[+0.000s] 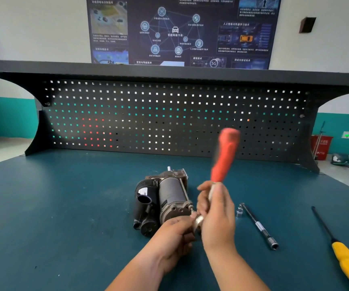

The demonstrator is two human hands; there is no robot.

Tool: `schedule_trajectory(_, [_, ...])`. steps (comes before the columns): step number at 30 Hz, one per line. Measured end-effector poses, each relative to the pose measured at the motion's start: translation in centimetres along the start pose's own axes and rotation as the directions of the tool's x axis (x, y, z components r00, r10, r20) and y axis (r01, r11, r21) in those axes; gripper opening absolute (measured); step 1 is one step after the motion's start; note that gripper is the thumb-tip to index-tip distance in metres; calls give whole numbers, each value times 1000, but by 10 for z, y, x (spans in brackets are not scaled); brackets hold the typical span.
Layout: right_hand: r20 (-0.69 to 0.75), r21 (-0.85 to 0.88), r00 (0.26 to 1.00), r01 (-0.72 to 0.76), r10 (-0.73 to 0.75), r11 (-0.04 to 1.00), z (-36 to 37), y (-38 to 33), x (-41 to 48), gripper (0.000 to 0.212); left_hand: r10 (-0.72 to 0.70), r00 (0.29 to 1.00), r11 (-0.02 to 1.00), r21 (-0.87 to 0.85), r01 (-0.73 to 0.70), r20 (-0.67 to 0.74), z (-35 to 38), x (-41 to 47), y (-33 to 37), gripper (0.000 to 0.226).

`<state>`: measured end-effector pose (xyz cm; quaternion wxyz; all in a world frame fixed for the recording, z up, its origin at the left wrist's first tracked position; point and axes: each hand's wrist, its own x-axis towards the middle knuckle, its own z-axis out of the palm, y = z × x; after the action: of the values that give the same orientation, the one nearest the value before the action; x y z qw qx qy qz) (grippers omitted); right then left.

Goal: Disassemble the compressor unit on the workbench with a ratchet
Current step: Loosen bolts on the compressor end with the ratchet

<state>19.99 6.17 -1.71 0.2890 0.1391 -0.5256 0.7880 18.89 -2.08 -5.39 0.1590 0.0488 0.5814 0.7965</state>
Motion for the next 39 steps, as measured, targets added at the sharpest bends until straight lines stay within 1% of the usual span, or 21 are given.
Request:
schedule_trajectory(3, [-283, 245, 932, -158, 226, 957, -6, -1, 10, 38, -8, 999, 1000, -23, 8, -31, 2, 1, 1, 29])
schedule_trajectory(6, [-370, 463, 834, -217, 410, 859, -12, -1, 18, 40, -28, 999, 999, -28, 26, -40, 2, 2, 1, 20])
schedule_trajectory(8, [-364, 466, 836, -219, 411, 857, -13, -1, 19, 40, -44, 998, 999, -17, 43, -39, 2, 2, 1, 17])
schedule_trajectory(10, [-329, 361, 887, -198, 323, 911, -11, 1, 17, 39, -65, 997, 998, -9, 65, -43, 2, 1, 2, 16])
schedule_trajectory(13, [-191, 115, 978, -67, 88, 991, -4, 1, 11, 37, -94, 994, 996, 3, 94, -61, 1, 1, 2, 20])
schedule_trajectory(15, [-15, -18, 999, 51, -52, 999, -2, 3, 6, 33, -101, 993, 994, 23, 103, -61, 1, 1, 1, 27])
schedule_trajectory(17, [215, -150, 965, 183, -149, 971, -2, 3, 1, 31, -91, 995, 996, 19, 92, -45, 1, 1, 0, 27])
schedule_trajectory(19, [412, -326, 883, 373, -224, 869, -3, 4, -2, 28, -75, 997, 997, -4, 75, -11, 1, 1, -1, 21])
schedule_trajectory(21, [476, -433, 836, 492, -271, 755, -4, 4, -2, 29, -50, 999, 998, -37, 50, 13, 0, -1, -1, 30])
schedule_trajectory(22, [460, -437, 842, 489, -280, 755, -3, 4, -2, 29, -40, 999, 998, -46, 41, 20, -1, -1, -1, 31])
schedule_trajectory(23, [412, -410, 871, 440, -269, 799, -2, 2, -3, 28, -31, 999, 998, -50, 32, 21, 1, -1, -1, 27])
schedule_trajectory(25, [211, -229, 965, 203, -155, 952, 1, -1, -1, 29, -25, 1000, 998, -53, 25, 3, 3, 0, -1, 18])
schedule_trajectory(26, [70, -93, 996, 61, -54, 994, 0, -2, 1, 30, -24, 1000, 999, -47, 23, -10, 4, 1, -2, 20])
schedule_trajectory(27, [-77, 47, 995, -62, 66, 997, -2, -3, 5, 33, -24, 999, 999, -44, 23, -25, 5, 1, -2, 24])
schedule_trajectory(29, [-294, 318, 901, -222, 319, 922, -10, -3, 14, 38, -29, 999, 998, -50, 27, -33, 6, 2, -3, 26])
schedule_trajectory(31, [-362, 527, 789, -266, 496, 807, -17, -3, 21, 38, -29, 999, 998, -49, 28, -18, 6, 2, -2, 25])
schedule_trajectory(32, [-367, 560, 771, -264, 520, 786, -18, -3, 23, 38, -31, 999, 999, -41, 30, -13, 5, 3, -3, 22])
schedule_trajectory(34, [-348, 484, 820, -258, 455, 836, -16, -2, 23, 38, -55, 998, 998, -28, 55, -8, 4, 1, -1, 22])
schedule_trajectory(36, [-278, 307, 917, -198, 287, 931, -10, -1, 19, 36, -74, 997, 997, -19, 74, -21, 3, 2, 0, 31])
schedule_trajectory(38, [-131, 94, 988, -74, 86, 993, -5, 0, 12, 34, -83, 996, 997, -7, 83, -29, 2, 0, 0, 30])
schedule_trajectory(39, [-18, 15, 1000, 1, 0, 1000, -3, 1, 9, 33, -81, 997, 997, 0, 81, -18, 2, 0, 0, 26])
